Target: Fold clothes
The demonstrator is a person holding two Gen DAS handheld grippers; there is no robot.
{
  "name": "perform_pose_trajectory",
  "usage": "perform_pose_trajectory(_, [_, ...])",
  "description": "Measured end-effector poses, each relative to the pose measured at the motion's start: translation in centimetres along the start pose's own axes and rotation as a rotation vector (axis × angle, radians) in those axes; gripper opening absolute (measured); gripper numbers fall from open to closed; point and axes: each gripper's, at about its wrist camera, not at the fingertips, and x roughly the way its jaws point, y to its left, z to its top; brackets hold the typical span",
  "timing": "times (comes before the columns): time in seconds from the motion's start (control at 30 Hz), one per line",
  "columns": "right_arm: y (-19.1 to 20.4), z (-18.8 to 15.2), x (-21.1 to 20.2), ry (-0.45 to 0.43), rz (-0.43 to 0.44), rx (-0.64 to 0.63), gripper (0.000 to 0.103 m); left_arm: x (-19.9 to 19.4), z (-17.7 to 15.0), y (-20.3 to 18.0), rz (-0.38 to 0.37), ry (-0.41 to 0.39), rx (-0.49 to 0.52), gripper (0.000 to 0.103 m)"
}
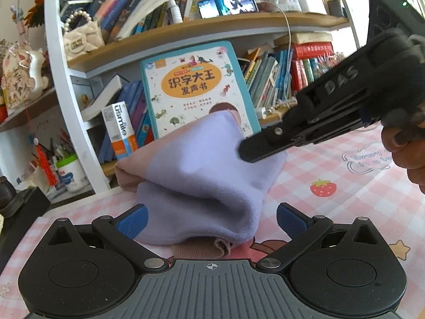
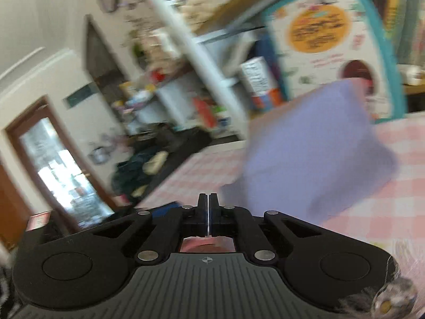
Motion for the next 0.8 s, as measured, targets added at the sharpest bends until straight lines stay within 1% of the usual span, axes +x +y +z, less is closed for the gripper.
perform_pose_trajectory(0.1, [-2.2,-0.2,-0.3,-0.004,-0.114,0.072,0.005,0.9,0.1,-0.8,-0.004,0.019,0.061,0.103])
perform_pose_trajectory(0.2, [-3.8,-0.4,-0.3,-0.007,-0.157,0.130,0.005,1.8,0.2,-1.9,0.003,0.033,0.144,0.103])
perform_pose_trajectory(0.23, [-4.2,-0.5,-0.3,-0.009,-0.161,0.149,0.013,2.1,0.2,-2.3,0.005,0.035,0.173,0.101])
perform_pose_trajectory(0.27, [-4.5,-0.7,-0.5,-0.012,-0.166,0.166,0.030,2.4,0.1,-2.7,0.006,0.037,0.201,0.097])
perform_pose_trajectory(0.3, [-4.6,-0.8,-0.5,-0.017,-0.175,0.177,0.039,2.9,0.0,-3.0,0.013,0.049,0.229,0.094])
perform_pose_trajectory(0.33, [-4.7,-0.8,-0.4,-0.022,-0.182,0.184,0.048,3.5,0.1,-3.2,0.018,0.065,0.249,0.082])
perform_pose_trajectory(0.37, [-4.8,-0.9,-0.5,-0.025,-0.179,0.194,0.048,3.8,0.1,-3.2,0.027,0.072,0.256,0.068])
perform_pose_trajectory(0.43, [-5.1,-1.1,-0.6,-0.030,-0.162,0.224,0.051,4.6,0.2,-3.0,0.039,0.089,0.268,0.060])
perform_pose_trajectory(0.47, [-5.3,-1.2,-0.8,-0.033,-0.148,0.244,0.056,5.1,0.2,-2.7,0.023,0.105,0.261,0.050])
perform_pose_trajectory(0.5, [-5.4,-1.3,-0.8,-0.035,-0.136,0.265,0.059,5.2,0.4,-2.3,0.002,0.107,0.241,0.045])
perform_pose_trajectory(0.53, [-5.6,-1.4,-0.8,-0.035,-0.126,0.286,0.065,5.3,0.5,-2.0,-0.020,0.108,0.222,0.031])
perform_pose_trajectory(0.57, [-5.8,-1.5,-0.6,-0.030,-0.117,0.309,0.067,5.5,0.6,-1.6,-0.042,0.110,0.202,0.011])
perform_pose_trajectory(0.63, [-6.3,-1.7,-0.3,-0.019,-0.092,0.364,0.070,4.1,1.6,-0.8,-0.063,0.038,0.121,0.010])
perform_pose_trajectory(0.73, [-7.3,-2.1,0.0,-0.027,-0.027,0.487,0.074,1.3,3.8,0.6,-0.102,-0.076,0.018,0.009])
perform_pose_trajectory(0.77, [-7.8,-2.3,0.1,-0.043,0.007,0.549,0.077,0.6,4.3,0.8,-0.107,-0.099,0.009,0.009])
perform_pose_trajectory(0.8, [-8.4,-2.6,0.1,-0.058,0.042,0.611,0.077,0.2,4.6,1.0,-0.111,-0.112,0.003,0.009])
